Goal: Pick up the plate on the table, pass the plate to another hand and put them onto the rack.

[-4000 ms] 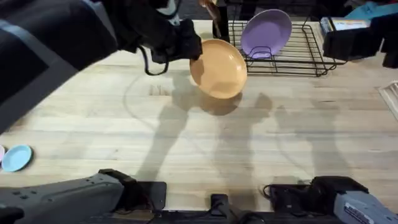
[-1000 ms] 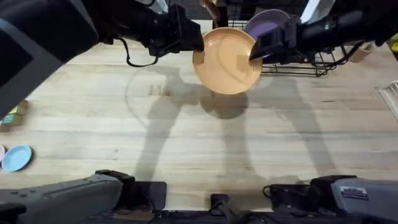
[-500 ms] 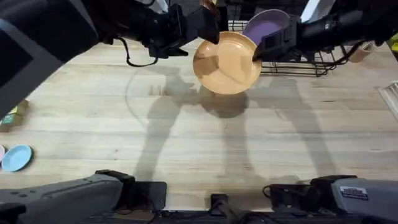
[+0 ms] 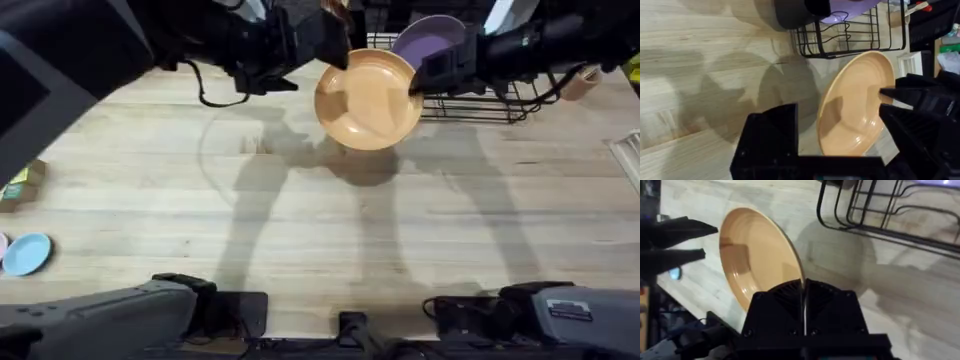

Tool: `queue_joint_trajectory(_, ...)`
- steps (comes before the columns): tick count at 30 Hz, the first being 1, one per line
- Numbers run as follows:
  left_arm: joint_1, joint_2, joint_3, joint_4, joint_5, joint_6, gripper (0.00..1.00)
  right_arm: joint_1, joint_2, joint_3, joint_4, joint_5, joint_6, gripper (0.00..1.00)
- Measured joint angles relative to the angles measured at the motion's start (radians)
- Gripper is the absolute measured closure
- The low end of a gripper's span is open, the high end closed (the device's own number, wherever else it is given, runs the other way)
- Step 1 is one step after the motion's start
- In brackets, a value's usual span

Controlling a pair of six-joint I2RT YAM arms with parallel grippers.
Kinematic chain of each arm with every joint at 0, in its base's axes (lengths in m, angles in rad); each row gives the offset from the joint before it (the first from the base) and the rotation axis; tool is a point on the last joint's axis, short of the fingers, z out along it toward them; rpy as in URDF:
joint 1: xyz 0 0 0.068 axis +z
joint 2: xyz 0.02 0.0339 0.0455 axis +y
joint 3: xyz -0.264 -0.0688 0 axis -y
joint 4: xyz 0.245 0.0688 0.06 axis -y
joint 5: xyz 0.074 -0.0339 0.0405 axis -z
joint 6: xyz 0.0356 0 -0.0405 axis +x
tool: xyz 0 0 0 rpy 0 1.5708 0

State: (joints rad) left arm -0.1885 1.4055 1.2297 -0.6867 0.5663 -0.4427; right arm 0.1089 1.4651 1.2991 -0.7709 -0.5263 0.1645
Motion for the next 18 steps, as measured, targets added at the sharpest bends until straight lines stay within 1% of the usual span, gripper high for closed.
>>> queue_joint_trajectory(3,0.049,0.000,0.000,-0.037,0.002,0.000,0.007,0.000,0.000,0.000,0.015,0.007,-0.035,0.969)
queue_joint_trajectory(4,0.107,0.000,0.000,-0.074,0.003,0.000,0.007,0.000,0.000,0.000,0.037,0.010,-0.077,0.969)
queue_joint_trajectory(5,0.128,0.000,0.000,-0.086,0.003,0.000,0.006,0.000,0.000,0.000,0.046,0.010,-0.093,0.969)
queue_joint_trajectory(8,0.180,0.000,0.000,-0.110,0.002,0.000,0.007,-0.006,0.000,0.000,0.067,0.010,-0.136,0.971)
queue_joint_trajectory(10,0.202,0.000,0.000,-0.115,0.002,0.000,0.006,-0.017,0.000,0.000,0.080,0.010,-0.161,0.971)
queue_joint_trajectory(11,0.230,0.000,0.000,-0.117,0.003,0.000,0.008,-0.084,-0.007,0.000,0.086,0.011,-0.219,0.971)
queue_joint_trajectory(18,0.237,0.000,0.000,-0.117,0.003,0.000,0.007,-0.182,-0.077,0.000,0.105,0.012,-0.261,0.971)
